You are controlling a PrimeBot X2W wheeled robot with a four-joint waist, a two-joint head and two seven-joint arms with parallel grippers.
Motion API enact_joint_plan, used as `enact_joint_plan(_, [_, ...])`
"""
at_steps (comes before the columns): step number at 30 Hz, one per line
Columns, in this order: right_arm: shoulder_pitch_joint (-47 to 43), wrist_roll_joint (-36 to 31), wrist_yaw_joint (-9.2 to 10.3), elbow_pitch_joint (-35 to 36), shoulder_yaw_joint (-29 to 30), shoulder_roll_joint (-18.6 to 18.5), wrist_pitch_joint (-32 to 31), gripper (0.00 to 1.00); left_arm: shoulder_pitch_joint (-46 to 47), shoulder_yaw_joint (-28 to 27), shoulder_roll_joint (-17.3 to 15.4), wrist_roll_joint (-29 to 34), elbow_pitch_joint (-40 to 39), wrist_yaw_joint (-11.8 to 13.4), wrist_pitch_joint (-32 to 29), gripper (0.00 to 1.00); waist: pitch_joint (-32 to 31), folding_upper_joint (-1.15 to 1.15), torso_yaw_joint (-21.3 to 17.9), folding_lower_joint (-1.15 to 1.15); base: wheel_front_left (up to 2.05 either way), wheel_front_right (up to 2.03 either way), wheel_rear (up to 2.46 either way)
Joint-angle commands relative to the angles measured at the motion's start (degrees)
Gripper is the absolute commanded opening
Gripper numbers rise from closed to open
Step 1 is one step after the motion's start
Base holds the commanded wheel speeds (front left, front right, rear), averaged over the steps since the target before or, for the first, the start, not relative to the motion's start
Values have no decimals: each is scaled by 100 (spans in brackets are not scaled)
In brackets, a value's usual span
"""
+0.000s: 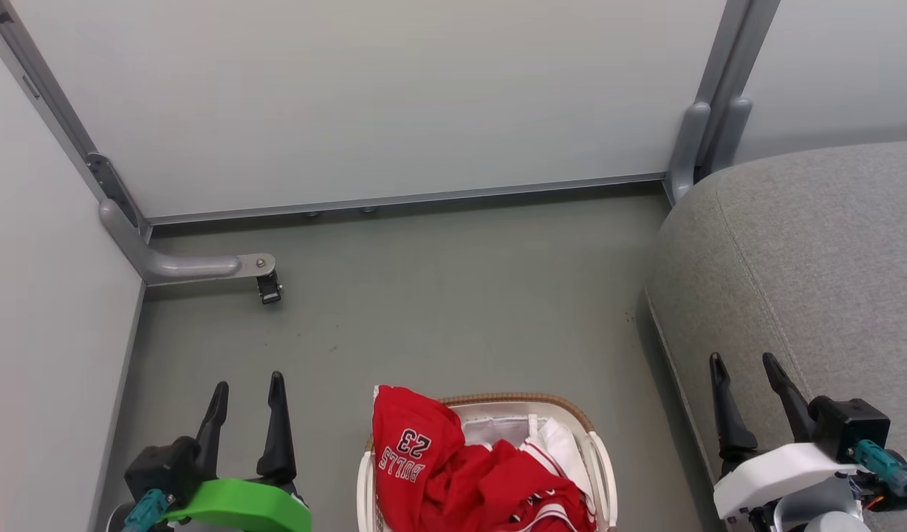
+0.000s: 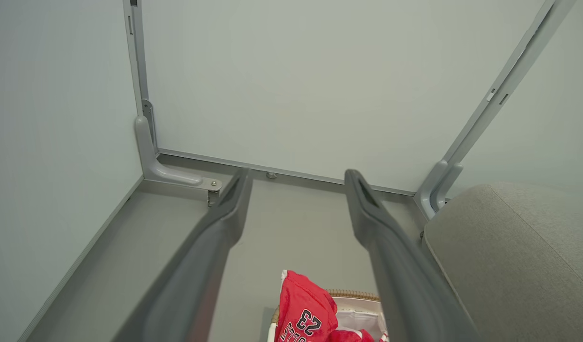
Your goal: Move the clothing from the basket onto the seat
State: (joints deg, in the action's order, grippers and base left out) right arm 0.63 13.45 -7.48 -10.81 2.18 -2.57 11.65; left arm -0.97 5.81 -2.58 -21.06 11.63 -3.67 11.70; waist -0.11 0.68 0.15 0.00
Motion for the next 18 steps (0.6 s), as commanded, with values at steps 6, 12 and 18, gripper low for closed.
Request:
enact_joint_plan(6, [-55,-348,-2,16,-31,-36,121,100,-69,63,-44,303,68,14,113,100,-1,-55,7,0,0,0,0])
enact_joint_plan(12, [-74,-568,-2,-1,-37,-39,181,100,-83,71,-45,484,154,5,178,100,-3,-58,14,0,0,0,0])
enact_joint_plan(18, [-94,-834,-1,-7,-47,-42,241,100,-82,104,-46,677,244,-19,239,100,2,-62,20,0,0,0,0])
